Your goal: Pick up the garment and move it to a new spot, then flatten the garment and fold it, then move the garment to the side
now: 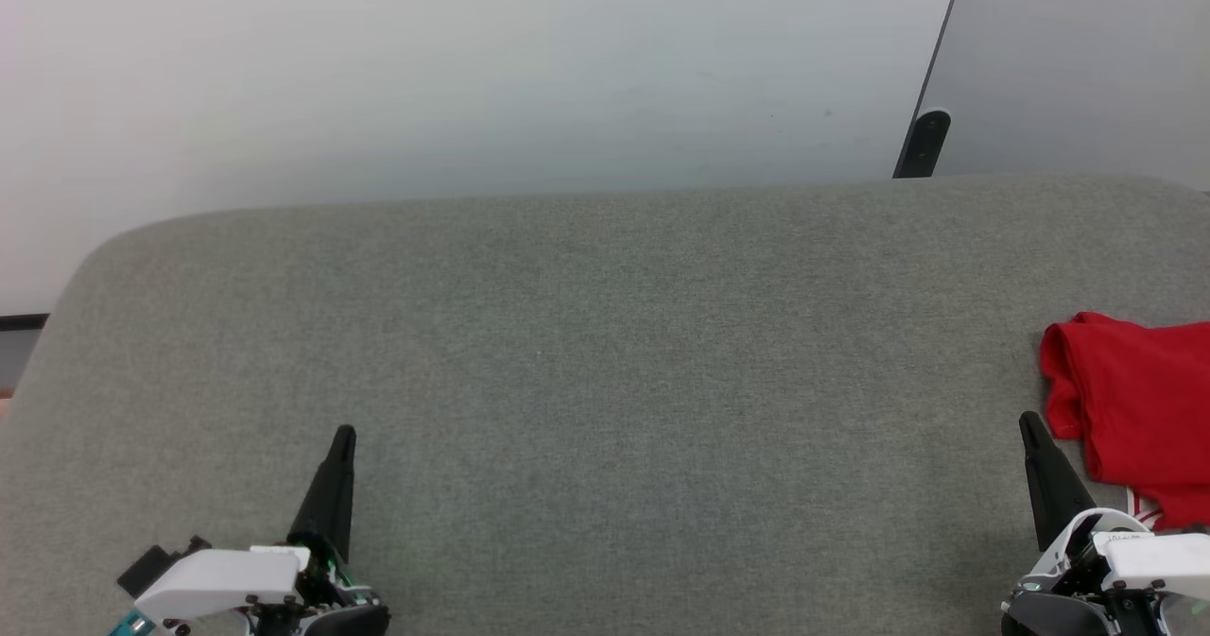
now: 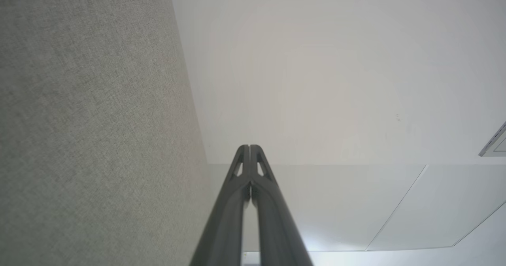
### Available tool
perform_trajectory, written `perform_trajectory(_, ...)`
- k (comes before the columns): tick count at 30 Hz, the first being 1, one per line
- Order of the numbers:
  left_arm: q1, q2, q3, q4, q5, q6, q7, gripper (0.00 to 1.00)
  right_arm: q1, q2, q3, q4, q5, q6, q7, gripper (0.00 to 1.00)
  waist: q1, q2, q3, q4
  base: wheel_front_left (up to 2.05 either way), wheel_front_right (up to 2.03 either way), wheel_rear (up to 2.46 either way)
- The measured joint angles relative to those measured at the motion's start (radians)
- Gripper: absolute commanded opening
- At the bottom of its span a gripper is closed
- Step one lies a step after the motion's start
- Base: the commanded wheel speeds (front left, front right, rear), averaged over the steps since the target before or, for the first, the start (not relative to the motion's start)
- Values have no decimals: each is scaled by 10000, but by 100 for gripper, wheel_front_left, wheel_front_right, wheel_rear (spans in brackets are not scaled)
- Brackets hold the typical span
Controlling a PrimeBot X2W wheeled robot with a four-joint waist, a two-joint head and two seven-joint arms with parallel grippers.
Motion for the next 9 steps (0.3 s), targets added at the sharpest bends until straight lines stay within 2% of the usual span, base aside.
perform_trajectory(9,0,-2,2,0,0,0,0,0,0,2,0,0,0,-2,0,0,0,0,0,0,0,0,0)
